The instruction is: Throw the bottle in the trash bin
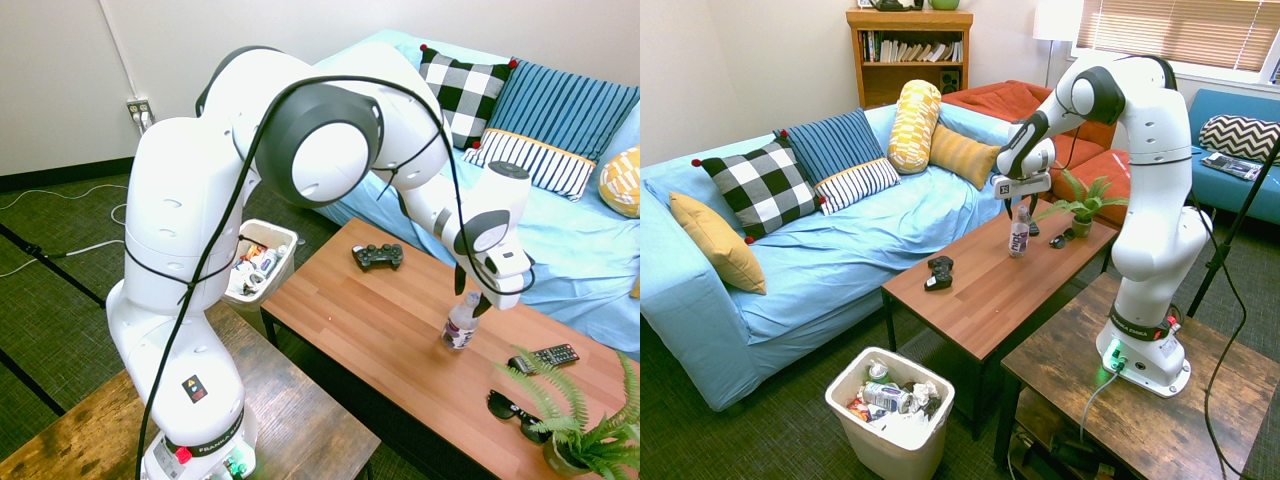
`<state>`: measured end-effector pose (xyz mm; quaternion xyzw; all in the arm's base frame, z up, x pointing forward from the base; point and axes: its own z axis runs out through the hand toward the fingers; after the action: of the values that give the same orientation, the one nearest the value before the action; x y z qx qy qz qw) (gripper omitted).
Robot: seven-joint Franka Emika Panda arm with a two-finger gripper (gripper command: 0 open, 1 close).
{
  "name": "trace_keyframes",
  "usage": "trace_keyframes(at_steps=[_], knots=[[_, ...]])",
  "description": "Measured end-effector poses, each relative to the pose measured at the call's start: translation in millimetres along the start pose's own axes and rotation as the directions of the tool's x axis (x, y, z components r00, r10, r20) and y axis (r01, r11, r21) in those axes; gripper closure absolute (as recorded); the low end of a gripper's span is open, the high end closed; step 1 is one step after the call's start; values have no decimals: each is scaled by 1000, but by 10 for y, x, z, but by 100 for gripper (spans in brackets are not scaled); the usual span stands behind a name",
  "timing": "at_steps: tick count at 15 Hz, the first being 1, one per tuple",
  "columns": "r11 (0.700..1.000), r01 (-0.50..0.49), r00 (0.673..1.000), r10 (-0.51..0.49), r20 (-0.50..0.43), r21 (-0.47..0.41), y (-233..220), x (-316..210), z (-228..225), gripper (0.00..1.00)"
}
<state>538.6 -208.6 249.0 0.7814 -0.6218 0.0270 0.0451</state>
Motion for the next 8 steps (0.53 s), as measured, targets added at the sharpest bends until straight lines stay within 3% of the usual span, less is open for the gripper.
trace_keyframes(at_steps=[8], knots=[[1000, 8, 1000, -8, 10, 2, -33, -9, 41, 100]])
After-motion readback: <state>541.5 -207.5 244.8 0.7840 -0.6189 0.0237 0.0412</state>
